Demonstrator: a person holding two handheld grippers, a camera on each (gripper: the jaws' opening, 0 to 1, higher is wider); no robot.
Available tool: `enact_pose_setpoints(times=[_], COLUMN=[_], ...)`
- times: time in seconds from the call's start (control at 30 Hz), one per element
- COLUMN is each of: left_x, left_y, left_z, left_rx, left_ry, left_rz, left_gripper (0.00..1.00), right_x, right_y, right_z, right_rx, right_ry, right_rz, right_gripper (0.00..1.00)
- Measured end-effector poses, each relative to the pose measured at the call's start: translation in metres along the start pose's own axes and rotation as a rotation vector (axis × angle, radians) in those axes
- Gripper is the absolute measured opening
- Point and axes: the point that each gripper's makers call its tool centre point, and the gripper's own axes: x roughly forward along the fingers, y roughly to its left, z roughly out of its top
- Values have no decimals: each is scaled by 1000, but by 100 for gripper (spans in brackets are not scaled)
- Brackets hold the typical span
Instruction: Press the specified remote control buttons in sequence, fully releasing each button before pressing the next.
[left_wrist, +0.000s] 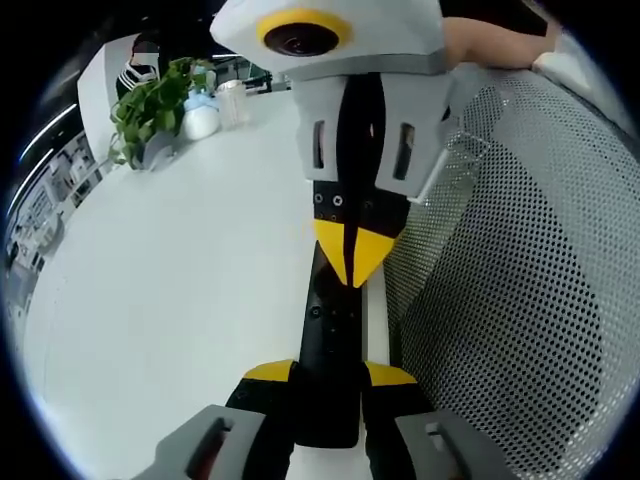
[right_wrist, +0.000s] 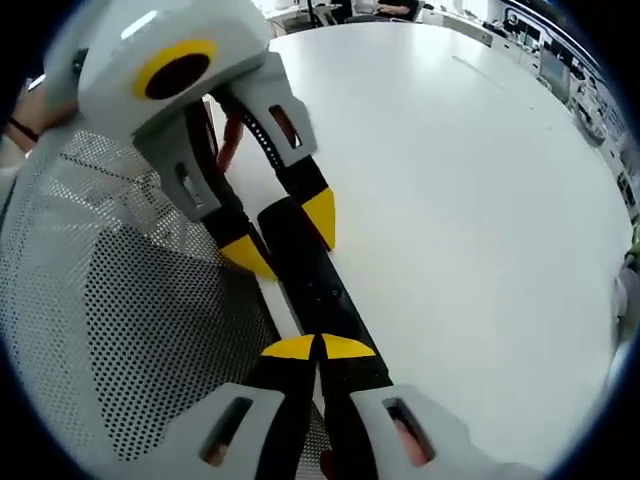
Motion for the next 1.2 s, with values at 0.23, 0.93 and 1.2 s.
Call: enact_pose_setpoints(times=[0.23, 0.93, 1.2], left_x=[0, 0, 0], left_y=[0, 0, 0], left_z=[0, 0, 1], left_rx=[2, 9, 7], left_ry=[2, 2, -7], left_rz=[-1, -1, -1], left_gripper=[25, 25, 25], right_x=[1, 1, 0], right_y=[1, -1, 0], right_z=[-1, 0, 0], right_rx=[-13, 16, 14], right_ry=[6, 30, 36], right_rz=[-1, -9, -7], right_gripper=[0, 0, 0])
